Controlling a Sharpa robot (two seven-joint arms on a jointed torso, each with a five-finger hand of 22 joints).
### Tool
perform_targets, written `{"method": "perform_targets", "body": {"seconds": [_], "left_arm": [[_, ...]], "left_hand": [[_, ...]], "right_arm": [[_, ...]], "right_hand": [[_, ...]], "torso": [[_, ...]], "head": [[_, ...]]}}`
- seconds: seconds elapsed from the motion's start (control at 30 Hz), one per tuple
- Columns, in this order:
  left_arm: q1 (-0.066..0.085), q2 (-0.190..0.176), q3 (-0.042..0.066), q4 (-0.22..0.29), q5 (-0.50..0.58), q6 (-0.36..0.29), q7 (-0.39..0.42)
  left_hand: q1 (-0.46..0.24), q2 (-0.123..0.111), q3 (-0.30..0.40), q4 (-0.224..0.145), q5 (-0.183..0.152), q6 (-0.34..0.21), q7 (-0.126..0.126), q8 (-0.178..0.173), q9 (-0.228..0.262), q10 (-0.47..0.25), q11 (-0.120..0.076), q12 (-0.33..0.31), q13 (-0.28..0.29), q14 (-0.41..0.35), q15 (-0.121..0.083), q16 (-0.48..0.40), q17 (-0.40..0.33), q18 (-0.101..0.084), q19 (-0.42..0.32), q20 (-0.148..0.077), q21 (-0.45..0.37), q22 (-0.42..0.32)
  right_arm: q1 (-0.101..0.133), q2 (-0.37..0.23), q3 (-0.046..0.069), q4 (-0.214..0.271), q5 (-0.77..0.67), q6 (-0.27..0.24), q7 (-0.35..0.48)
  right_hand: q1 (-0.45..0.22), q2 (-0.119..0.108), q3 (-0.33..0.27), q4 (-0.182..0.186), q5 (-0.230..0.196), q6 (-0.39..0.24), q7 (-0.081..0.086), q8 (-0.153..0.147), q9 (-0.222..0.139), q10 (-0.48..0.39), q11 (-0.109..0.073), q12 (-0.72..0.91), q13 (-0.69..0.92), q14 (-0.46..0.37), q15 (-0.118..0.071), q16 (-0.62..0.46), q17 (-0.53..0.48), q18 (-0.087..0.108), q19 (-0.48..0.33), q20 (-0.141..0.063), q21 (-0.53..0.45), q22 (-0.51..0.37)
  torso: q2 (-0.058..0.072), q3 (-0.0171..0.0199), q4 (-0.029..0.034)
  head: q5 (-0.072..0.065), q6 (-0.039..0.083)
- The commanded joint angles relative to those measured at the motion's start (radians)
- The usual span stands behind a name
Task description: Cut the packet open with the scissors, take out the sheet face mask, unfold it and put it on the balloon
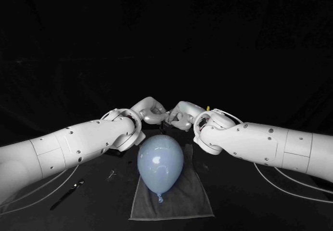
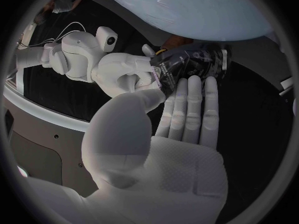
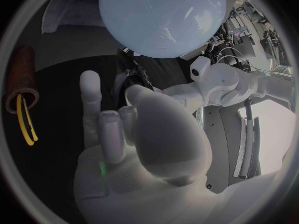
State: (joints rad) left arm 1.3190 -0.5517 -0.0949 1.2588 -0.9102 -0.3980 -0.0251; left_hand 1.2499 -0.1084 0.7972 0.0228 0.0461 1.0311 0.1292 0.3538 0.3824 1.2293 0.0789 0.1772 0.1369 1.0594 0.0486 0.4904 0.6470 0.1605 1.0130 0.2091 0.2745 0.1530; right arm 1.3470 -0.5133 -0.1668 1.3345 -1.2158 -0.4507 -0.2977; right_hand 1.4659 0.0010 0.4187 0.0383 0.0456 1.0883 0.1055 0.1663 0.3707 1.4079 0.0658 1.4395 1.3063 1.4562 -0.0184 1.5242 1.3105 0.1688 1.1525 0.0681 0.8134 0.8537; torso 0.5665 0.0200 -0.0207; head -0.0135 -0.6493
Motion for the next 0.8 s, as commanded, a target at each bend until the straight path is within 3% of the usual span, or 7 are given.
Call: {"method": "perform_targets", "body": {"seconds": [0.03, 0.4, 0.8], "left_arm": [[0.003, 0.002, 0.003, 0.011, 0.009, -0.004, 0.025], [0.003, 0.0, 0.002, 0.013, 0.011, -0.003, 0.023], [0.003, 0.001, 0.002, -0.004, 0.012, 0.003, 0.02]], "left_hand": [[0.005, 0.007, 0.01, -0.017, 0.004, 0.006, 0.0, 0.005, 0.055, 0.007, 0.002, 0.004, 0.001, 0.002, -0.006, 0.006, 0.001, 0.017, -0.001, -0.004, 0.005, 0.001], [0.005, 0.007, 0.01, -0.017, 0.004, 0.006, 0.0, 0.005, 0.055, 0.007, 0.002, 0.004, 0.001, 0.002, -0.006, 0.006, 0.001, 0.017, -0.001, -0.004, 0.005, 0.001], [0.005, 0.008, 0.011, -0.018, 0.004, 0.006, 0.0, 0.005, 0.055, 0.007, 0.002, 0.004, 0.001, 0.003, -0.006, 0.006, 0.0, 0.017, -0.002, -0.004, 0.006, 0.002]], "right_arm": [[-0.002, 0.002, 0.0, -0.003, -0.04, -0.011, -0.018], [-0.003, -0.01, 0.0, 0.008, -0.057, -0.099, 0.017], [-0.006, -0.046, 0.0, 0.062, -0.019, -0.179, 0.16]], "right_hand": [[-0.047, -0.02, 0.031, -0.017, 0.003, 0.007, -0.002, 0.01, 0.011, 0.113, -0.044, 0.005, 0.142, 0.084, -0.022, 0.005, 0.174, 0.0, -0.004, -0.001, 0.009, 0.01], [-0.119, -0.044, 0.082, -0.047, 0.003, 0.037, -0.026, 0.057, 0.055, 0.123, -0.064, 0.022, 0.159, 0.094, -0.038, 0.017, 0.2, -0.006, 0.019, -0.012, 0.043, 0.05], [-0.159, -0.049, 0.088, -0.042, 0.003, 0.045, -0.039, 0.082, 0.078, 0.13, -0.075, 0.039, 0.177, 0.099, -0.046, 0.023, 0.212, -0.007, 0.024, -0.019, 0.043, 0.055]], "torso": [[0.0, 0.0001, -0.0001], [0.0, 0.0001, -0.0003], [0.001, 0.0011, -0.0011]], "head": [[-0.001, 0.0], [-0.003, 0.002], [-0.004, 0.003]]}}
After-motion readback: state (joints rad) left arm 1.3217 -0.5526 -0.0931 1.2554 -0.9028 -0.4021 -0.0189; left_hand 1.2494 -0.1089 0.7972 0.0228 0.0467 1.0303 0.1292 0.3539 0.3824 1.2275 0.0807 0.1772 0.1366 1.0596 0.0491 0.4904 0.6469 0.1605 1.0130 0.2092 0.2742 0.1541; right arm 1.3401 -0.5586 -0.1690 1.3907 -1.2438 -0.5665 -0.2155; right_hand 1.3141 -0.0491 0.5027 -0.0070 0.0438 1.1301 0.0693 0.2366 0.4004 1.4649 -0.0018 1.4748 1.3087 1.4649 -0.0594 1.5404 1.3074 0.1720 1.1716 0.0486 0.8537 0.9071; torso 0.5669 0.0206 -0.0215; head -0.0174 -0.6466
